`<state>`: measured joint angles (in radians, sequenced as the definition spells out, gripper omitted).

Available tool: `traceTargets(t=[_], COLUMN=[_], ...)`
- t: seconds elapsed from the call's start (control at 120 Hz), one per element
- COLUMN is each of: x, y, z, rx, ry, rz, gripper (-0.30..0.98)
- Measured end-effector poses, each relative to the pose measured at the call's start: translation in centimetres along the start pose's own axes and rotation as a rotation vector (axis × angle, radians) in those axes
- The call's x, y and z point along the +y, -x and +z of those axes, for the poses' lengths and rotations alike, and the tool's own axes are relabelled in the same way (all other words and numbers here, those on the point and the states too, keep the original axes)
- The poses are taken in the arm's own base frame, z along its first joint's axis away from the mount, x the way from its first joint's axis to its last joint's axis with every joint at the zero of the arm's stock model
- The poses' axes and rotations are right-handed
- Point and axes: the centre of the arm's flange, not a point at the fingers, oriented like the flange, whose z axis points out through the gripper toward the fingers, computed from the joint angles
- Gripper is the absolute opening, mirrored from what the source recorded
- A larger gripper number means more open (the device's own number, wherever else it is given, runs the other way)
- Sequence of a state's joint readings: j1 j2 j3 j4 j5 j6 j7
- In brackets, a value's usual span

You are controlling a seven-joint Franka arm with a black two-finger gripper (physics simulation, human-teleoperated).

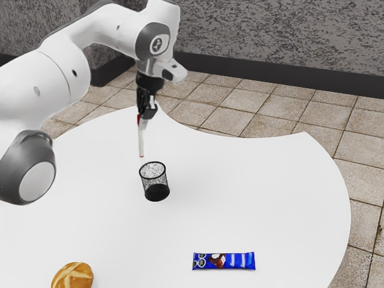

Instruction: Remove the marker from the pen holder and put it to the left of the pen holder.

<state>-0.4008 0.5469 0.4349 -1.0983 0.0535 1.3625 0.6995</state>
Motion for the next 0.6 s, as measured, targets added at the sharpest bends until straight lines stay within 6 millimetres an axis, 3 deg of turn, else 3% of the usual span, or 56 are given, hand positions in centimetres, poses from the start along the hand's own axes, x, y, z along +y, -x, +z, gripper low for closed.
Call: traceTargets(t=[0.092, 0.275, 0.5, 0.6], x=[-1.0, -2.2, -4.4, -4.9], y=[1.4, 0.3, 0.5, 0.7], z=[0.9, 7.5, 15.9, 18.5], rx=[-0.089, -0.303, -0.491, -0.545], ry=[0.015, 0.08, 0.201, 0.245], rz=[-0.037, -0.07, -0.108, -0.118], gripper=[-0.09, -0.09, -0.09, -0.09])
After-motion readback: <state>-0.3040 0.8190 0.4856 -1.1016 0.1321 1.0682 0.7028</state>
